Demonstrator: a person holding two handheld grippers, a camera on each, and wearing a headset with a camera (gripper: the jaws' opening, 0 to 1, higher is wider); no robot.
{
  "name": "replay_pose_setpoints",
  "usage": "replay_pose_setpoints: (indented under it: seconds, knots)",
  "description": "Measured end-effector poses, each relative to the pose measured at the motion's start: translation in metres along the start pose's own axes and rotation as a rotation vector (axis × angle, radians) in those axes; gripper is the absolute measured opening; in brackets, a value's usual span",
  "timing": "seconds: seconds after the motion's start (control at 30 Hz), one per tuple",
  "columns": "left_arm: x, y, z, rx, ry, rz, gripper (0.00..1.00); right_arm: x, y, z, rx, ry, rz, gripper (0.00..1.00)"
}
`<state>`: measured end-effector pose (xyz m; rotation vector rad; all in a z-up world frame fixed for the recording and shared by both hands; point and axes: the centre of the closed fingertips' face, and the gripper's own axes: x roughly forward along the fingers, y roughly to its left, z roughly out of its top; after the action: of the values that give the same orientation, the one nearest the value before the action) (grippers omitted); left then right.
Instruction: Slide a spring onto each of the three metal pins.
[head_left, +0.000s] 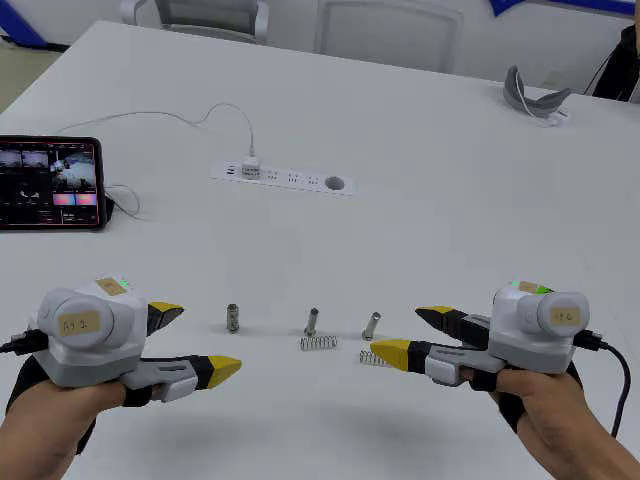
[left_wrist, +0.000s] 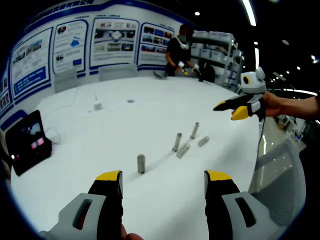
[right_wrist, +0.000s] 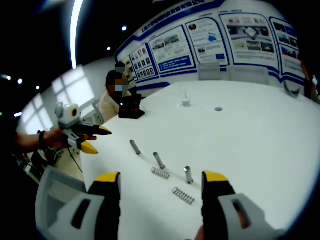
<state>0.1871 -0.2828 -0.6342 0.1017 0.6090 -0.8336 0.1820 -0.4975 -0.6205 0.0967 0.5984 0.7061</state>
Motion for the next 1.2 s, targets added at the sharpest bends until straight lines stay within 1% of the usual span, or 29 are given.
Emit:
replay_pose_setpoints:
  seconds: [0.17, 0.2, 0.3, 0.43, 0.57, 0.77, 0.87, 0.9, 0.97, 1.03, 1.1, 1.17, 1.2]
  knots:
    - [0.004, -0.004, 0.002, 0.005, 0.0, -0.011, 0.68, -0.006, -0.001, -0.005, 0.007, 0.0, -0.013, 0.68]
    - [0.005, -0.003, 0.002, 0.006, 0.001, -0.013, 0.68, -0.007, -0.001, -0.007, 0.008, 0.001, -0.015, 0.68]
    - [0.007, -0.004, 0.001, 0.011, 0.003, -0.021, 0.68, -0.01, -0.001, -0.015, 0.007, 0.016, -0.023, 0.69]
    - [0.009, -0.009, 0.001, 0.018, 0.005, -0.033, 0.68, -0.014, 0.002, -0.023, 0.003, 0.035, -0.019, 0.71]
    - [0.012, -0.013, 0.0, 0.028, 0.015, -0.046, 0.68, -0.018, 0.0, -0.031, 0.016, 0.04, -0.029, 0.72]
    - [0.019, -0.021, 0.003, 0.055, 0.029, -0.069, 0.68, -0.024, -0.001, -0.036, 0.028, 0.041, -0.038, 0.72]
    - [0.022, -0.031, 0.007, 0.096, 0.037, -0.095, 0.68, -0.026, -0.002, -0.039, 0.033, 0.042, -0.044, 0.73]
    - [0.024, -0.036, 0.007, 0.12, 0.046, -0.107, 0.68, -0.027, -0.002, -0.04, 0.037, 0.041, -0.045, 0.73]
    - [0.028, -0.042, 0.008, 0.141, 0.055, -0.12, 0.69, -0.028, -0.002, -0.042, 0.051, 0.04, -0.047, 0.74]
    - [0.03, -0.049, 0.01, 0.153, 0.055, -0.132, 0.68, -0.029, -0.002, -0.044, 0.06, 0.041, -0.043, 0.75]
    - [0.035, -0.058, 0.011, 0.167, 0.06, -0.155, 0.68, -0.031, -0.003, -0.045, 0.054, 0.043, -0.05, 0.76]
    - [0.041, -0.064, 0.009, 0.182, 0.072, -0.171, 0.68, -0.033, -0.004, -0.047, 0.057, 0.044, -0.05, 0.76]
    - [0.043, -0.065, 0.008, 0.185, 0.076, -0.176, 0.68, -0.034, -0.004, -0.048, 0.059, 0.044, -0.053, 0.76]
